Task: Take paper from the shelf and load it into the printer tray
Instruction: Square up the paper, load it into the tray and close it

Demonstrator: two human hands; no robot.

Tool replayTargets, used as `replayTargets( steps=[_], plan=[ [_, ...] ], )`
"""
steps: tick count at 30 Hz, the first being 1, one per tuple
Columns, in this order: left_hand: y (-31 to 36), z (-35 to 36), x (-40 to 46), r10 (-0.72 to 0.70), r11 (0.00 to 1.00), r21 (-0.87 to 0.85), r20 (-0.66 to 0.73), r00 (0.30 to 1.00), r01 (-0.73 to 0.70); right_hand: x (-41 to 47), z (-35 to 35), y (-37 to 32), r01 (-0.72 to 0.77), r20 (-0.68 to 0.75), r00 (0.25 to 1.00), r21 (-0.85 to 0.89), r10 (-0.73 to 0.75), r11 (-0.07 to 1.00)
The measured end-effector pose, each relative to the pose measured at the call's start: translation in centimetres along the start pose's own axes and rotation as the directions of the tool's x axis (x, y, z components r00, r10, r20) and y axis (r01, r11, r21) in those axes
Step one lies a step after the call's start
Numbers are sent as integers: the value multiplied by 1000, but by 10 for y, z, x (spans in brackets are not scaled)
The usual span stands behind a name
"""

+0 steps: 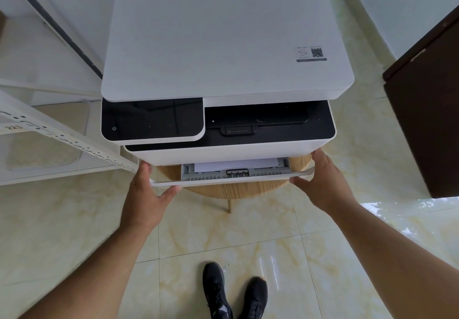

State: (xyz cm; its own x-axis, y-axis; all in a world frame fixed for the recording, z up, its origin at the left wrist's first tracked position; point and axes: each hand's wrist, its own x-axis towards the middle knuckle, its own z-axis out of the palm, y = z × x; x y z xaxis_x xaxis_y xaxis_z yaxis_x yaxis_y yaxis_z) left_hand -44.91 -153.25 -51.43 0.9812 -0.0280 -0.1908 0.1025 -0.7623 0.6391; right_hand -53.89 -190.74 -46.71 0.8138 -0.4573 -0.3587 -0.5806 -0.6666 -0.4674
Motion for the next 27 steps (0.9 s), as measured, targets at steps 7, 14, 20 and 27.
replayTargets(
  steps=[7, 14, 20, 27],
  plan=[
    [2, 0, 3, 2, 999, -39, -18, 1000, -3, 0, -1, -4, -11, -13, 1000, 16, 11, 1000],
    [6, 3, 8, -17, 997, -75, -36, 999, 15, 3, -3, -3, -24, -10, 1000, 0, 24, 1000],
    [2, 2, 12, -32, 995, -93, -23, 999, 30, 2, -1, -5, -25, -21, 999, 28, 26, 999],
    [2, 1, 14, -22, 997, -79, -34, 999, 19, 2, 1, -6, -45, -31, 998, 67, 47, 997]
  ],
)
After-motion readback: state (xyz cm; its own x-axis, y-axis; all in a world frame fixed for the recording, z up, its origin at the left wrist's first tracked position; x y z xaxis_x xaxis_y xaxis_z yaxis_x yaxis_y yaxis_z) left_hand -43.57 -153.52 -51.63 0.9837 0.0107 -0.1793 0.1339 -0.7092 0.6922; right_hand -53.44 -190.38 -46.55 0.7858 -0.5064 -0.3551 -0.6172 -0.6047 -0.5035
